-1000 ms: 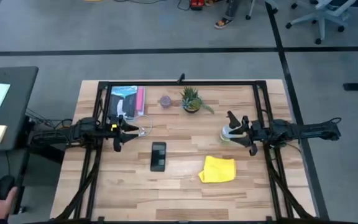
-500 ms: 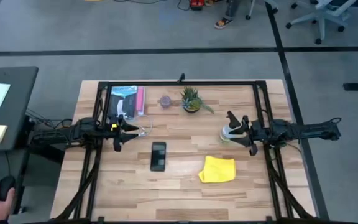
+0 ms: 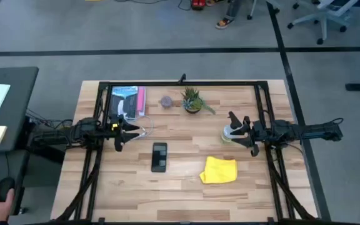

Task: Apply microfiber cloth
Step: Return to Home Position

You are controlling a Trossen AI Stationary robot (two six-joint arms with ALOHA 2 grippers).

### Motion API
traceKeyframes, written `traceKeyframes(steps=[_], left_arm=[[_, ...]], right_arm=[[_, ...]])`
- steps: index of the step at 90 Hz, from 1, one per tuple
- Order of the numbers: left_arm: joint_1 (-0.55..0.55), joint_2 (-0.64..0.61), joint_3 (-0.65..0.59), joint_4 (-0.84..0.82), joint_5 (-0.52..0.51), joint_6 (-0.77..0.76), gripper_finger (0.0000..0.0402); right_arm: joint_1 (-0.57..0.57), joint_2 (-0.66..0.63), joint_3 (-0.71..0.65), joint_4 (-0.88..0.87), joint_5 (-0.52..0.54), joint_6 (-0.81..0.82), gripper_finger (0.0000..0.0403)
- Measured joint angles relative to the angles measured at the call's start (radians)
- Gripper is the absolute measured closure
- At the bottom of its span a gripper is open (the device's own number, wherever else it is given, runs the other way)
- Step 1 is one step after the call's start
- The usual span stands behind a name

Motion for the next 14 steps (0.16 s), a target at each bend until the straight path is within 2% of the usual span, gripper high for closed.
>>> traceKeyframes(steps=[14], left_arm=[[0.000,0.000,0.000,0.000,0.000,0.000,0.0232]], right_arm=[[0.000,0.000,0.000,0.000,0.000,0.000,0.0271]])
